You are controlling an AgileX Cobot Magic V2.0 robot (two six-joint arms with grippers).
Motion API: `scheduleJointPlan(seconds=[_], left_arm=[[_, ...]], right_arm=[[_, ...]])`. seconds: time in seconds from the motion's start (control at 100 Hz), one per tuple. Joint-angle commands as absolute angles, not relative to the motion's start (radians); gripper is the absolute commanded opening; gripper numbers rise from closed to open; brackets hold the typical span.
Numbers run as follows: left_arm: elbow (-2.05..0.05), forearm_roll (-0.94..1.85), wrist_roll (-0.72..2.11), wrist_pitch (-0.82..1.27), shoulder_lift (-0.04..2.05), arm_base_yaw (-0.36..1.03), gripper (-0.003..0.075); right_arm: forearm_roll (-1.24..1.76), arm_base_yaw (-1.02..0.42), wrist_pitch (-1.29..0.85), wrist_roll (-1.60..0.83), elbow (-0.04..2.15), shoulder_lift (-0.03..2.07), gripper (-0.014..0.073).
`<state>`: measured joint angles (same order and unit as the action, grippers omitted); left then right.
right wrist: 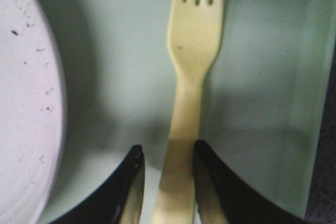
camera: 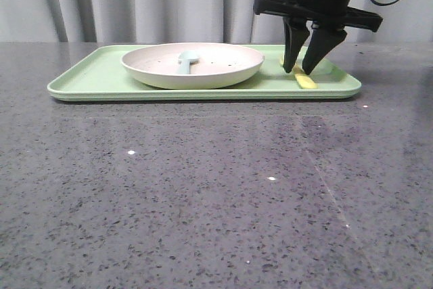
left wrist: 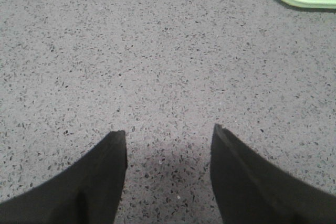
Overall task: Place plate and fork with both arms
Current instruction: 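Open the right gripper and raise it away from the fork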
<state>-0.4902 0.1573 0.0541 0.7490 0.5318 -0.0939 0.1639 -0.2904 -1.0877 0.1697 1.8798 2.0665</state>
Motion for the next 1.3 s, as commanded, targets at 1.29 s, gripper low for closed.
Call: scheduleJointPlan(seconds=[1.29], left_arm=[[-0.516, 0.175, 0.045, 0.684, 0.533, -0.096, 0.0356]], right_arm=[[-0.161, -0.264, -0.82, 0.158, 1.149, 1.204, 0.0351]])
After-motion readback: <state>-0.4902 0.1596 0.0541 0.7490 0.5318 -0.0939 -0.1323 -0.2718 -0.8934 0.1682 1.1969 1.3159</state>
